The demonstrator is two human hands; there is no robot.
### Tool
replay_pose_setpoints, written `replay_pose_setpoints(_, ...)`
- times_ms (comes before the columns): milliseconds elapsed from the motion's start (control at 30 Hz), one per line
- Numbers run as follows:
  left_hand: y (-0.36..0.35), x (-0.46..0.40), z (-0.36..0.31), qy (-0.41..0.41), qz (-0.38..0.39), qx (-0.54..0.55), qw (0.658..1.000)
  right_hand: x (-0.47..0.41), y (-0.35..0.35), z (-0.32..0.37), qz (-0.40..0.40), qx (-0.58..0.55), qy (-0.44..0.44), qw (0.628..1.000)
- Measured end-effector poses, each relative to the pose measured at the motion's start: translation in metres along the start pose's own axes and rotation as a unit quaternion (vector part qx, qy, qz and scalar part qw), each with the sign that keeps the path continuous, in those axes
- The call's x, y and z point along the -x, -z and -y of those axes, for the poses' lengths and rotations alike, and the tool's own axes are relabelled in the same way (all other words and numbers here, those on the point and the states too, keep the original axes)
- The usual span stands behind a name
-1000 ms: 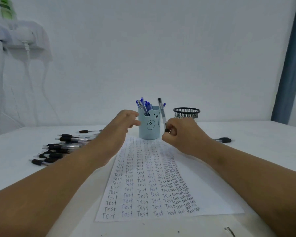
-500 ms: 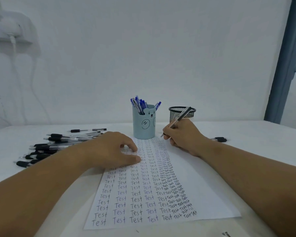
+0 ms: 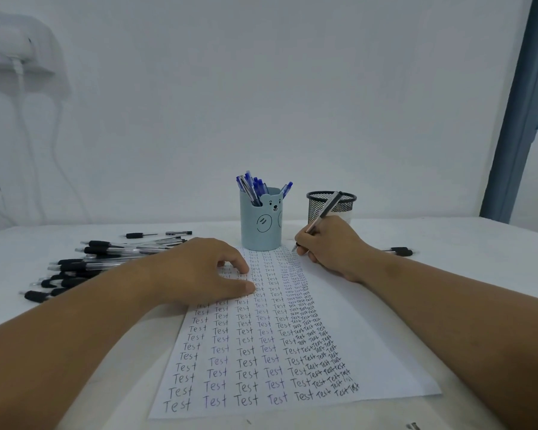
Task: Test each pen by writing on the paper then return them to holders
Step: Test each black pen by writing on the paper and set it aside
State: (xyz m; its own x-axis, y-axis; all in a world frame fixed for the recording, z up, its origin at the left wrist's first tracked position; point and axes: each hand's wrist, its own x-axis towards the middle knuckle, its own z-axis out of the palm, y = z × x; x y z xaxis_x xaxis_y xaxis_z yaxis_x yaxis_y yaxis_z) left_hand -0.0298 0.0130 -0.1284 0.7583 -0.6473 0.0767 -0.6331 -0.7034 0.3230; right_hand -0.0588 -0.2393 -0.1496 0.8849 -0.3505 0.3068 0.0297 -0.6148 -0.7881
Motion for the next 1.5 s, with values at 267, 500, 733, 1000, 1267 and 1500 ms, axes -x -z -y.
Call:
replay_pose_setpoints(267,-0.0005,0.0004,0.0011,-0.002,0.003,-0.003,1.000,-0.0008,-0.0012,-0.0014,-0.002,-0.016,-0.007,1.000)
replay_pose_setpoints(500,-0.0001,0.0010,0.0007,-0.003,0.001,0.001,1.000,-0.0012,-0.0014,-0.0007,-0.004,-0.002,0.002,1.000)
replay_pose_setpoints(733,0.0001,0.0028,-0.0007,0.001,0.005,0.003,1.000,-0.0006,-0.0021,0.0005,-0.010,0.001,-0.002,1.000)
replay_pose_setpoints(1000,0.0013,0.0042,-0.0016,0.002,0.010,-0.001,1.000,0.0005,-0.0011,0.0015,-0.012,0.008,-0.009,1.000)
replay_pose_setpoints(1267,0.0008,0.0048,-0.0020,0.001,0.011,-0.005,1.000,0.0016,-0.0012,0.0022,-0.018,0.020,-0.004,1.000)
replay_pose_setpoints(1500,0.0012,0.0056,-0.0041,0.002,0.014,-0.004,1.000,0.0012,-0.0007,0.0017,-0.025,0.031,-0.002,0.999)
